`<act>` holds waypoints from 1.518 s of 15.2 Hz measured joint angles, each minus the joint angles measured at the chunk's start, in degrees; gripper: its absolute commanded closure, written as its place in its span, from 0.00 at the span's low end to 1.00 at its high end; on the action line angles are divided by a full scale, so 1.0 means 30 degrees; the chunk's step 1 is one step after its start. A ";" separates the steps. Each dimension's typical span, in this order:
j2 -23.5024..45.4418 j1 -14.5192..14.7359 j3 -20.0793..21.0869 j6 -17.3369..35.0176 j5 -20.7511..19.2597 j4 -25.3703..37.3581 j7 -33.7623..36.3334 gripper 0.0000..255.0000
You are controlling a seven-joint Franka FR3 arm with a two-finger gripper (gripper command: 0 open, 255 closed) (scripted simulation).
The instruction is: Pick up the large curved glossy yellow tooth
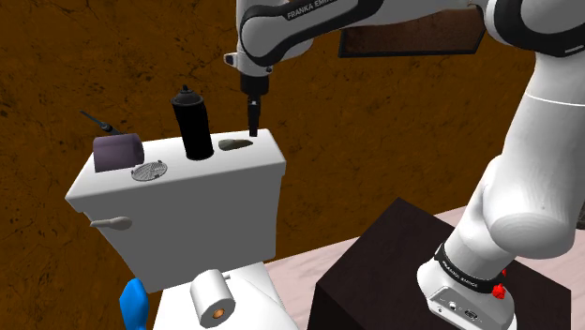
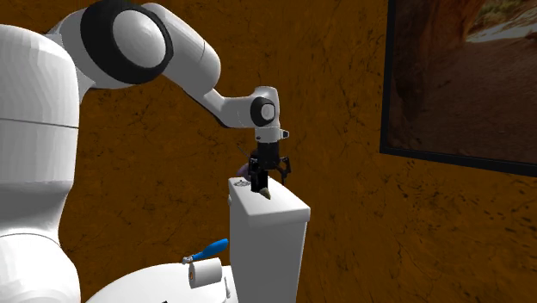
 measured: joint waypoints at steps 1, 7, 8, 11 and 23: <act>0.0470 0.0156 0.0174 0.0147 0.0022 0.0331 -0.0256 0.00; 0.2497 0.0552 0.0654 0.0385 0.0021 0.2166 -0.1239 0.00; 0.2608 0.0575 0.0664 0.0628 0.0006 0.2039 -0.1224 0.00; 0.2843 0.0589 0.0662 0.1376 -0.0021 0.1524 -0.1225 0.00; 0.2797 0.0587 0.0672 0.1738 -0.0012 0.1277 -0.1244 1.00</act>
